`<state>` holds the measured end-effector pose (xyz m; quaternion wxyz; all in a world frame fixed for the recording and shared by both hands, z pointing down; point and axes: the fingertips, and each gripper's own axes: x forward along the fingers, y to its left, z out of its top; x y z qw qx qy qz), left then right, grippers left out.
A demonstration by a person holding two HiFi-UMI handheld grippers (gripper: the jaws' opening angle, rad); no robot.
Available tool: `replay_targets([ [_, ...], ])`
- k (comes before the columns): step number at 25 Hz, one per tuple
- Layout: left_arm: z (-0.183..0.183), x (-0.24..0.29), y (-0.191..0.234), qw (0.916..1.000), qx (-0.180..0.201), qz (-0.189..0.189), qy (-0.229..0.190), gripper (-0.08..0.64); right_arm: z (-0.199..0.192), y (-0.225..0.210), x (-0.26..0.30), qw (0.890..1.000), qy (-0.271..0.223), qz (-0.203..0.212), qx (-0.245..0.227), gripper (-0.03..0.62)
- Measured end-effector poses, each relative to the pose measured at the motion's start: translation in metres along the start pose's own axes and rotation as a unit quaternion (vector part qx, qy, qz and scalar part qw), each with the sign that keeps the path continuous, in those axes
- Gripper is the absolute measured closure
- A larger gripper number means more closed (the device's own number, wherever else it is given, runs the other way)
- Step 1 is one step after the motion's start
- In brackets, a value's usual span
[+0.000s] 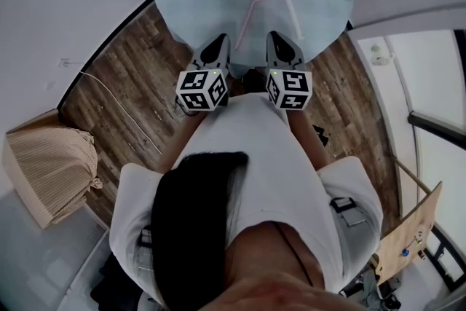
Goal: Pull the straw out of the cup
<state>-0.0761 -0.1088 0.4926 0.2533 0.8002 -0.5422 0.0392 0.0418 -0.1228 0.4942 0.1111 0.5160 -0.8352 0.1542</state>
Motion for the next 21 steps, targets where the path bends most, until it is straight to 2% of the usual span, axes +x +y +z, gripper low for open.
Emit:
replay_targets([
  [4, -0.010, 0.000, -0.005, 0.9998, 0.009, -0.010, 0.017, 0.551, -0.004, 0.005, -0.003, 1.000, 0.004, 0.005, -0.002, 0.557],
  [14, -0.016, -0.004, -0.014, 0.9994, -0.002, -0.028, 0.018, 0.551, -0.018, 0.010, -0.014, 1.000, 0.018, 0.006, -0.002, 0.558],
  [21, -0.032, 0.004, -0.018, 0.9969, -0.016, -0.049, 0.059, 0.551, -0.028, 0.008, -0.013, 0.999, 0.035, 0.004, -0.003, 0.558],
])
